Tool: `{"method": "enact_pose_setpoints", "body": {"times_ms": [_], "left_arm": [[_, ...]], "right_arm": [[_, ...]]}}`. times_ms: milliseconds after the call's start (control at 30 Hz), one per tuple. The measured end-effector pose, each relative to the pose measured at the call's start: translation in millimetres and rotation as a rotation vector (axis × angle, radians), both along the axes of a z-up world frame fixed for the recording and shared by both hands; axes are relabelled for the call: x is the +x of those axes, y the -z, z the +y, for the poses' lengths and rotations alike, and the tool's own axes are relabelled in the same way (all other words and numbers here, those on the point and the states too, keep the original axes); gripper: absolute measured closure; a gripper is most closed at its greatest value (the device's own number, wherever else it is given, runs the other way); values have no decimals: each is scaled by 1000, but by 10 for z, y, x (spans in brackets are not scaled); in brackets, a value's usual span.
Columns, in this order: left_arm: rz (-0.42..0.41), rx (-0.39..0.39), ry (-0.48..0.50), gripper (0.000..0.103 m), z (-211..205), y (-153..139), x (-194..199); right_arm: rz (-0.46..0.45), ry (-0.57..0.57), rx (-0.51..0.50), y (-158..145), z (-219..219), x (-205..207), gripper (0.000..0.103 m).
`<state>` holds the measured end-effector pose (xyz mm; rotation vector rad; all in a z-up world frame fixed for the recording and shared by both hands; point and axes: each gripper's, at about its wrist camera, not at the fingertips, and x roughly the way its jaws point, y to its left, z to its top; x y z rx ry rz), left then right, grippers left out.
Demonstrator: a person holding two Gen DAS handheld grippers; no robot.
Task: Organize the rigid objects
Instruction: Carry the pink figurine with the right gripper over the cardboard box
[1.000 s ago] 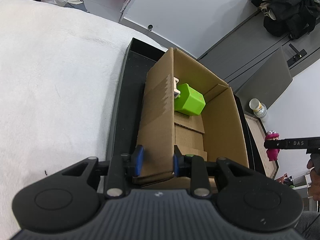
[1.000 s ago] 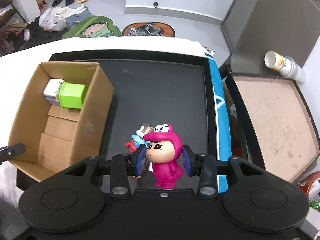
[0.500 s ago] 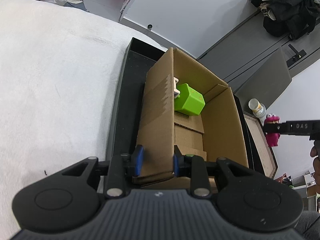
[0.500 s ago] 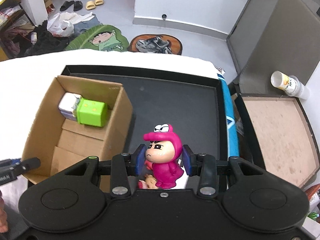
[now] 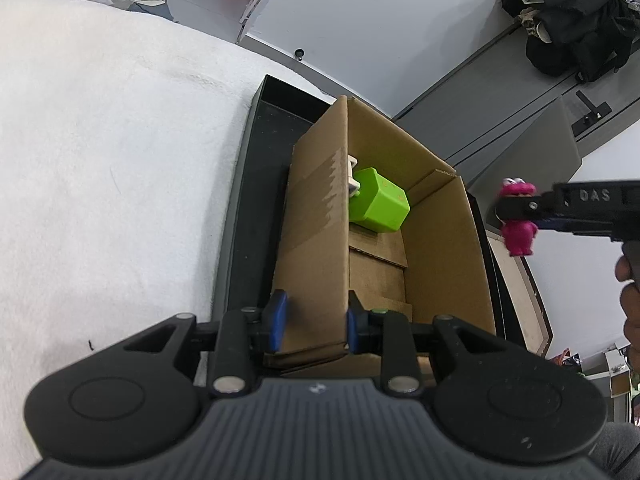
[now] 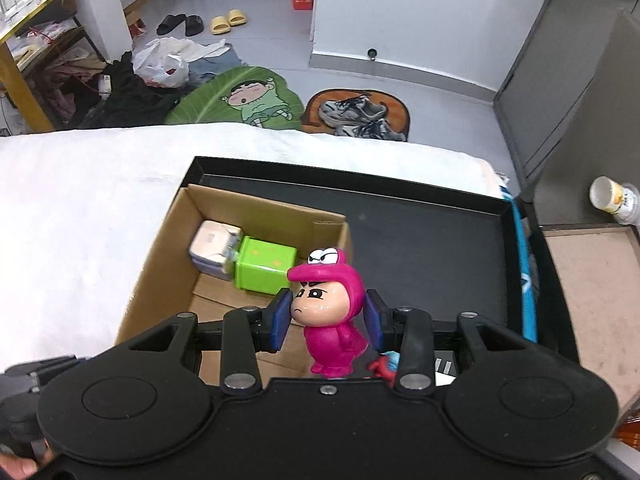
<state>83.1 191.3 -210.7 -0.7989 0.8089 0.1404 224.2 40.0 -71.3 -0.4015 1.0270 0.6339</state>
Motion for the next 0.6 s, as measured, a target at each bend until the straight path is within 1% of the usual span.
{"method": "enact_pose_setpoints", "body": {"times_ms": [167,400,600], "left_arm": [[-3,-8,-7,76,14,9,-14],[-4,-10,-8,76,17,8,-19],[-10,-9,-6,76,13,9,-26]], "right_arm": [[36,14,19,99,97,9,65],[62,-20,31,206,303,-107,65],[111,-1,46,421,453,-207,65]]}}
